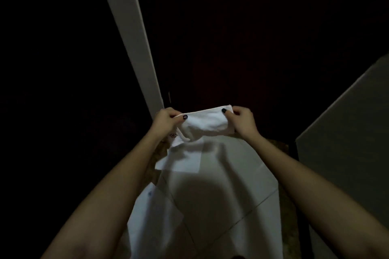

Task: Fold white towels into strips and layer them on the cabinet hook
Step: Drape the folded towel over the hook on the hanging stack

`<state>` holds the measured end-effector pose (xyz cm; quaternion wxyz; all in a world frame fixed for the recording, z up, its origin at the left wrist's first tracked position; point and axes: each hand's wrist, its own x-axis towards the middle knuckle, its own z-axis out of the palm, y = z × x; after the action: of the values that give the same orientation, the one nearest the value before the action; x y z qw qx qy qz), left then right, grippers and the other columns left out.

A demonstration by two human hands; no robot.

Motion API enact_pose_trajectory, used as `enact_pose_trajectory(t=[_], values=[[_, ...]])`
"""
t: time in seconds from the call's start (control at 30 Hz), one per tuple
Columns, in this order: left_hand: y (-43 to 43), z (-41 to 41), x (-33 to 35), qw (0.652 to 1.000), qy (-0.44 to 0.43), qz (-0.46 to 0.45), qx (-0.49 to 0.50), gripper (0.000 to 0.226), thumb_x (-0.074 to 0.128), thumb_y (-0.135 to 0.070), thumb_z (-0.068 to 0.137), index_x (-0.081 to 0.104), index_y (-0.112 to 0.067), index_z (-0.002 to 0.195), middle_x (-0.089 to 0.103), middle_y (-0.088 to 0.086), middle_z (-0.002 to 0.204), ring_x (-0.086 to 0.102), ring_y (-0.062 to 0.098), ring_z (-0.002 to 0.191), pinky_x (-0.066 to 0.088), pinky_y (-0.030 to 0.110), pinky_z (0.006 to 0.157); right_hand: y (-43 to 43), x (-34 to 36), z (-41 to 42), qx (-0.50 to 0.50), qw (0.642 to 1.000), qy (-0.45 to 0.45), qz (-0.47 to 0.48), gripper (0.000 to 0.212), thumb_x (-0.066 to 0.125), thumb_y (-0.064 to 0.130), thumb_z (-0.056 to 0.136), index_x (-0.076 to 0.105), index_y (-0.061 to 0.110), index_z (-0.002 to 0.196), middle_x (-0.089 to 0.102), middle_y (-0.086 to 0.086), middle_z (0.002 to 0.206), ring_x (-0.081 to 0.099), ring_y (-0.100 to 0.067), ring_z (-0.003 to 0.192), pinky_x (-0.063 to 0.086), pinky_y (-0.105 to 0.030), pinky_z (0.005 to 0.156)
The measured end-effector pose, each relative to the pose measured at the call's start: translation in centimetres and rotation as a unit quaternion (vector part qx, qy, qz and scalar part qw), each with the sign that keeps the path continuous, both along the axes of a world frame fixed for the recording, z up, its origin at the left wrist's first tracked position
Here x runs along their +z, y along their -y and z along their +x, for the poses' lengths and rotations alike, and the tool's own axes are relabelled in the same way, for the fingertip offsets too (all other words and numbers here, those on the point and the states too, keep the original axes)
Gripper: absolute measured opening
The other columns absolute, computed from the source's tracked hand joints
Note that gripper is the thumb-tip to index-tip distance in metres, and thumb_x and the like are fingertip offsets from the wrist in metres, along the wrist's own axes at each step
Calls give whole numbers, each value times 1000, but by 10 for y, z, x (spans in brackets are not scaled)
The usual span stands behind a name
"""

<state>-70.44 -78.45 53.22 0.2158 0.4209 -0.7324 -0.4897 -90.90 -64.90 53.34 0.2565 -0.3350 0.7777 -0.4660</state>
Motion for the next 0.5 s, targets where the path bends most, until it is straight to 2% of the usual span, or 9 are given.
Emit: enact_pose_trajectory(t=[0.03, 0.1, 0.17, 0.2, 0.27, 0.3, 0.37, 0.5], values=[[2, 3, 39, 1000, -11, -8, 4, 7, 71, -10, 87, 75, -6, 88, 63, 7, 81, 60, 16, 75, 48, 31, 75, 0, 38, 3, 11, 1000, -6, -13, 31, 60, 19, 94, 61, -11, 86, 53, -21, 69, 47, -19, 67, 35, -32, 61], [1, 12, 114, 999, -49, 9, 9, 7, 70, -13, 88, 74, -9, 83, 65, 4, 75, 59, 9, 71, 47, 26, 70, -2, 115, 13, 32, 998, -25, -45, 17, 59, 12, 94, 68, 2, 104, 60, -9, 74, 53, -10, 68, 43, -30, 64], [-3, 23, 185, 995, -90, 35, 17, 12, 69, -15, 89, 74, -10, 80, 66, 3, 70, 59, 8, 65, 46, 22, 62, -6, 190, 26, 70, 992, -64, -83, 36, 60, 4, 91, 62, 15, 126, 58, 2, 76, 52, -5, 64, 44, -21, 63], [-6, 29, 217, 993, -108, 45, 26, 13, 68, -16, 90, 73, -10, 79, 65, 4, 70, 58, 10, 63, 45, 22, 58, -9, 224, 34, 96, 987, -87, -93, 42, 59, 0, 90, 61, 17, 129, 62, 3, 82, 56, -6, 69, 45, -19, 66], [-14, 43, 274, 987, -144, 55, 53, 14, 65, -14, 91, 70, -12, 78, 60, 2, 67, 51, 10, 57, 41, 20, 52, -13, 279, 52, 150, 976, -117, -102, 38, 55, -5, 90, 68, 13, 120, 69, 4, 102, 64, -7, 92, 47, -16, 79], [-18, 49, 299, 983, -162, 58, 67, 14, 64, -12, 92, 69, -12, 79, 57, 1, 65, 49, 8, 55, 40, 19, 51, -14, 302, 62, 170, 971, -131, -107, 36, 53, -7, 88, 72, 10, 113, 69, 3, 104, 64, -7, 95, 45, -15, 81], [-29, 61, 339, 974, -200, 63, 84, 15, 62, -10, 93, 65, -12, 79, 56, -5, 60, 48, 3, 50, 39, 18, 48, -18, 338, 84, 202, 960, -160, -107, 35, 50, -9, 86, 75, 7, 104, 69, 1, 97, 63, -10, 88, 42, -13, 80], [-66, 87, 392, 964, -249, 53, 77, 13, 59, -12, 95, 62, -11, 82, 56, -9, 57, 47, 1, 48, 36, 15, 45, -35, 380, 119, 216, 962, -127, -111, 27, 51, 9, 95, 69, 16, 115, 62, 17, 82, 59, -8, 68, 43, -16, 66]])
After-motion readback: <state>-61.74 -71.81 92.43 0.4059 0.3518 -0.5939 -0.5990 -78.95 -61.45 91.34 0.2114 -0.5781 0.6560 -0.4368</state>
